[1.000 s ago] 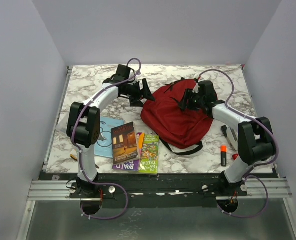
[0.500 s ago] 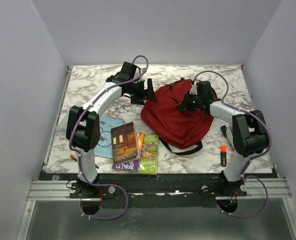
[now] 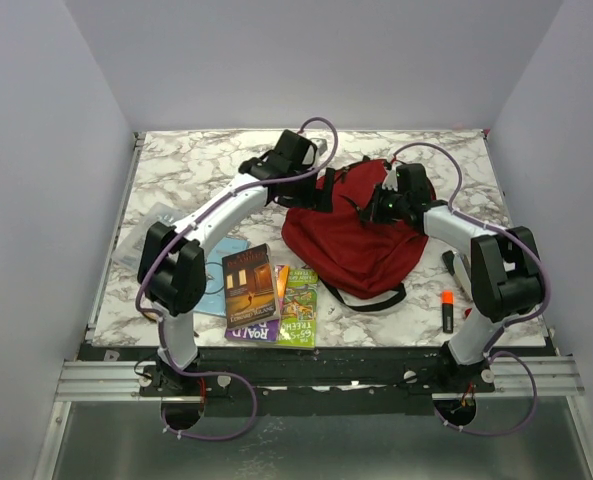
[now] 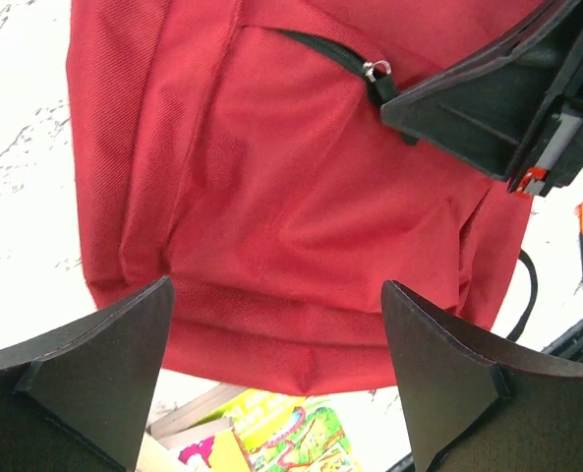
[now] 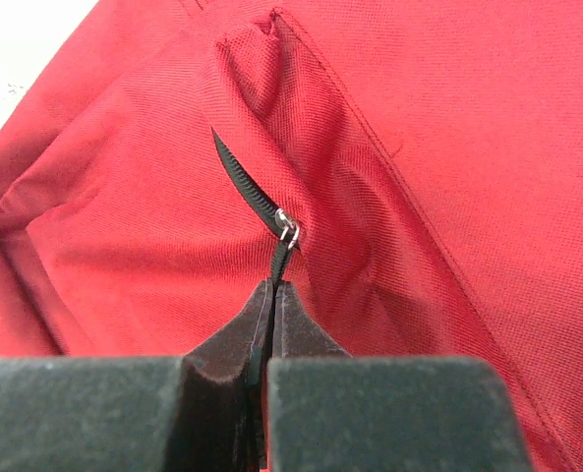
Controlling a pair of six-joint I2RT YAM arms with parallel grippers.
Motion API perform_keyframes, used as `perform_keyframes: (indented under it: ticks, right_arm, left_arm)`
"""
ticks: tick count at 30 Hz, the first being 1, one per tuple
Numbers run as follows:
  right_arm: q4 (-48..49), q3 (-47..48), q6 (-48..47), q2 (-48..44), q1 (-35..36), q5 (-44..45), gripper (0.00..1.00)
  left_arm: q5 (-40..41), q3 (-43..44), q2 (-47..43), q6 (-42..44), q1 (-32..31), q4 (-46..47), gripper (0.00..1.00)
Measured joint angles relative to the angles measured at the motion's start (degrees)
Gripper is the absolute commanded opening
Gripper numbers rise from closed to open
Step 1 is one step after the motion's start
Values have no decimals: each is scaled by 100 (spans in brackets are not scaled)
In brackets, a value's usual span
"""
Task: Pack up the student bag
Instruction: Unzip the student bag at the center of the board.
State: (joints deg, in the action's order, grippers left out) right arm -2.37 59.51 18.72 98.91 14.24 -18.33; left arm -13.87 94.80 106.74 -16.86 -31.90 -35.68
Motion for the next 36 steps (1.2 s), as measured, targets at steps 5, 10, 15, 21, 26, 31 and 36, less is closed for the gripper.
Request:
perform_keyframes:
  ticks: [5,10,15,21,26,31,36]
  right_arm:
    - [179,-116,168,-52,0,-153,1]
    - [431,-369,332,-214,0,-236,1]
    - [599,-393,424,-223,0,-328,1]
    - [691,-420,446,-273,0,-387,1]
    - [699,-420,474,-286,0,-426,1]
    - [461,-389,496,-286,0,-389,1]
    - [35,-376,540,-299,0,-179,1]
  left_arm:
    - [284,822,614,-79,-310,-105,91]
    - [282,2194,1733,-256,-293,-319,93]
    - [223,3193,2651,-415,-221,-721,93]
    - [-321,3421,3099,-693,-127,-914,84]
    - [-1088,3399,3237,-925,-50,-804,44]
    - [-1432,3309,3237,-1088,-2,-531,5]
    - [-1523,2983,3235,-1121,48,-205,0]
